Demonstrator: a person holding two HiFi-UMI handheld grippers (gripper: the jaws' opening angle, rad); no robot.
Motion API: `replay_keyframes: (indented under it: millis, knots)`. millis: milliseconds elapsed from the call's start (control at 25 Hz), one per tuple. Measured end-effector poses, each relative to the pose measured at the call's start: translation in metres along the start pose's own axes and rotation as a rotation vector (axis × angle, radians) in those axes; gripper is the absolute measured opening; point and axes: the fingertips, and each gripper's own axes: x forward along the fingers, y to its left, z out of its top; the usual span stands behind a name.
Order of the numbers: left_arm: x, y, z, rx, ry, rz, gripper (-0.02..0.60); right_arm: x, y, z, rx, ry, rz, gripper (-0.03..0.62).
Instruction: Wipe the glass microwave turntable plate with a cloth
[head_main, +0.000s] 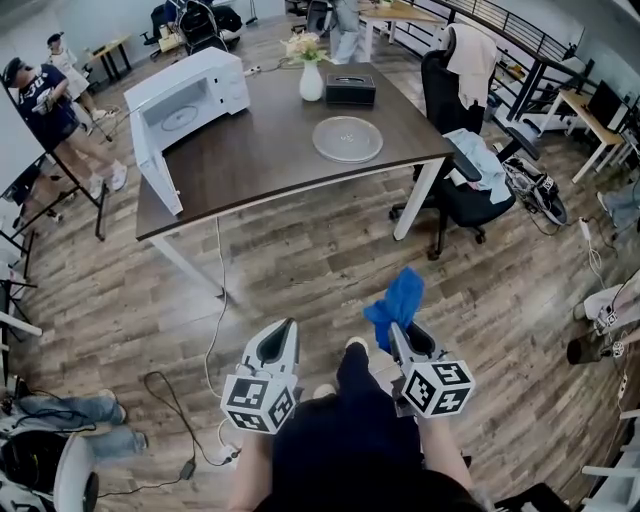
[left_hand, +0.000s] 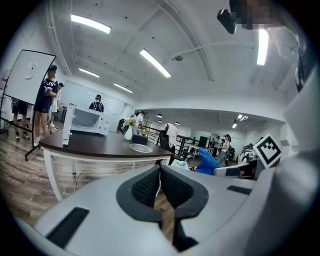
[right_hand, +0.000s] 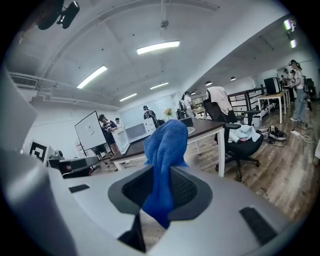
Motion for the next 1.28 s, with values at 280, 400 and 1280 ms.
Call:
replay_keyframes:
  millis: [280,400,1280]
  knots:
    - [0.029,0.027,0.013,-0.011,0.004,0.038,0.006,0.043,-0.006,0.019,-0.006,0.019,0.023,0.077]
    - [0.056,0.041,0.027,0.001,0.004,0.047,0.006,0.072,-0.015,0.037,-0.004,0.022,0.026,0.077]
    - [0.286,0.124,0.114,0.005,-0.022,0.12,0.006,0.288,-0.113,0.189,-0.052,0.006,0.084,0.077]
